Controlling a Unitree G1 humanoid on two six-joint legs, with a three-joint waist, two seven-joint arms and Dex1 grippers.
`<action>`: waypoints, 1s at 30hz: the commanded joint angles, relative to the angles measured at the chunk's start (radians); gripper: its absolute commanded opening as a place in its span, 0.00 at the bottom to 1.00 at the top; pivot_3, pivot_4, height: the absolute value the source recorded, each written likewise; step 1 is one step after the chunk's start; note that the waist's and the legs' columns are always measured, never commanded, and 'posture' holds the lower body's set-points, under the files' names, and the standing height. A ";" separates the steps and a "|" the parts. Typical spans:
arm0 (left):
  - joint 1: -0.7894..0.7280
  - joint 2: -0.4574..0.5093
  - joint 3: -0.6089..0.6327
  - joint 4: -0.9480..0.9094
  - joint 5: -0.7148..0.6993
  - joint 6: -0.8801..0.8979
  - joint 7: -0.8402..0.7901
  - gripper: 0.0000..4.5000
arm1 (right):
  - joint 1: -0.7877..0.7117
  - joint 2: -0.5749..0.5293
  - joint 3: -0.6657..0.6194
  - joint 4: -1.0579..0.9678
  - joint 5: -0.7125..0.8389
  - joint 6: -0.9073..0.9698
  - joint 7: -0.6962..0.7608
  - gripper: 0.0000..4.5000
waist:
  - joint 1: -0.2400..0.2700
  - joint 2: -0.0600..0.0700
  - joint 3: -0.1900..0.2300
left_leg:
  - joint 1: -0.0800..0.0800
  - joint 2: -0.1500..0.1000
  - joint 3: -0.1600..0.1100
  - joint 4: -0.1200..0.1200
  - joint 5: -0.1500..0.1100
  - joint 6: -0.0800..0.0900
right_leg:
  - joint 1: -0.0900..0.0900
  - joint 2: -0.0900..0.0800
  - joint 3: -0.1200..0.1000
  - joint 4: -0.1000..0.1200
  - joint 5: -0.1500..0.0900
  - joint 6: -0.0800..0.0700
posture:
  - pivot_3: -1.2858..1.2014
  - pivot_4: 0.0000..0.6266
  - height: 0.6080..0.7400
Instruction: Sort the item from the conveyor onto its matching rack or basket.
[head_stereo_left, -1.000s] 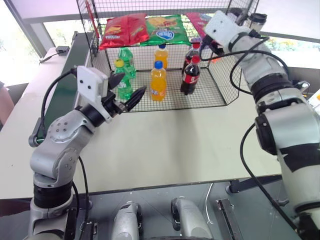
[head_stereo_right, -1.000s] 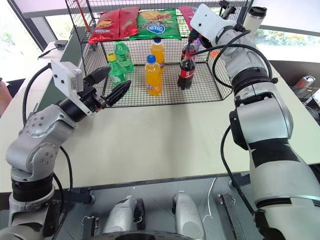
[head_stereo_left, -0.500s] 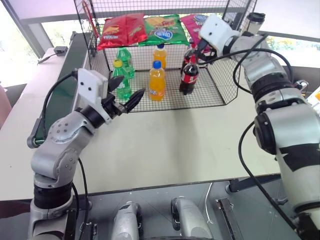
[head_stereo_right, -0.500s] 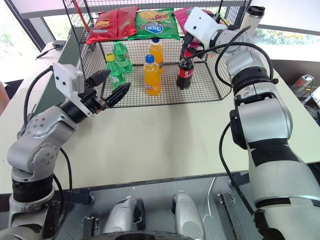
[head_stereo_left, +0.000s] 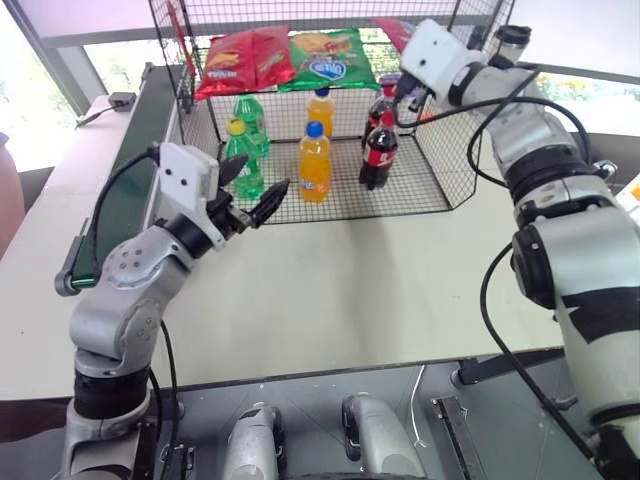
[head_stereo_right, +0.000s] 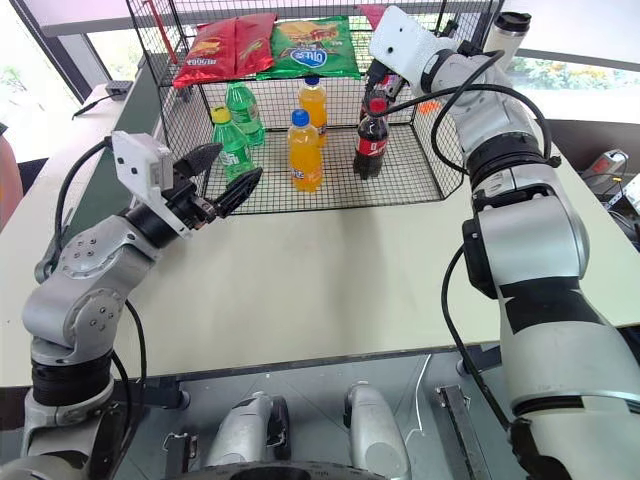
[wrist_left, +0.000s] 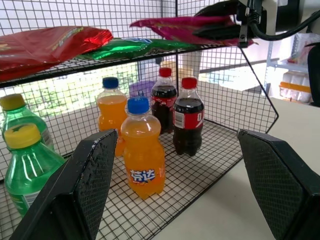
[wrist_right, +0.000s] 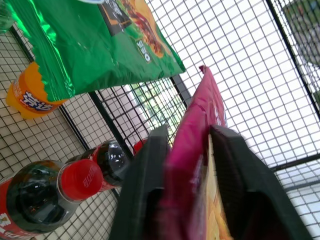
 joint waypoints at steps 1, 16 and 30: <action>-0.006 0.000 0.006 -0.020 0.001 -0.024 -0.002 0.89 | 0.002 0.006 -0.057 -0.020 0.071 -0.023 0.083 0.32 | -0.002 0.000 0.000 | 0.000 0.000 0.000 0.000 0.000 0.000 | 0.000 0.000 0.000 0.000 0.000 0.000 | 0.52 0.24 1.00; -0.001 -0.014 -0.004 -0.012 0.012 -0.025 0.006 0.89 | -0.006 0.037 -0.070 0.000 0.048 0.034 -0.123 0.02 | -0.008 0.000 0.000 | 0.000 0.000 0.000 0.000 0.000 0.000 | 0.000 0.000 0.000 0.000 0.000 0.000 | 0.52 0.24 1.00; 0.000 -0.025 -0.009 0.002 0.028 -0.025 0.000 0.89 | -0.018 0.077 -0.230 0.012 0.214 0.128 0.028 0.74 | -0.008 0.000 0.000 | 0.000 0.000 0.000 0.000 0.000 0.000 | 0.000 0.000 0.000 0.000 0.000 0.000 | 0.52 0.24 1.00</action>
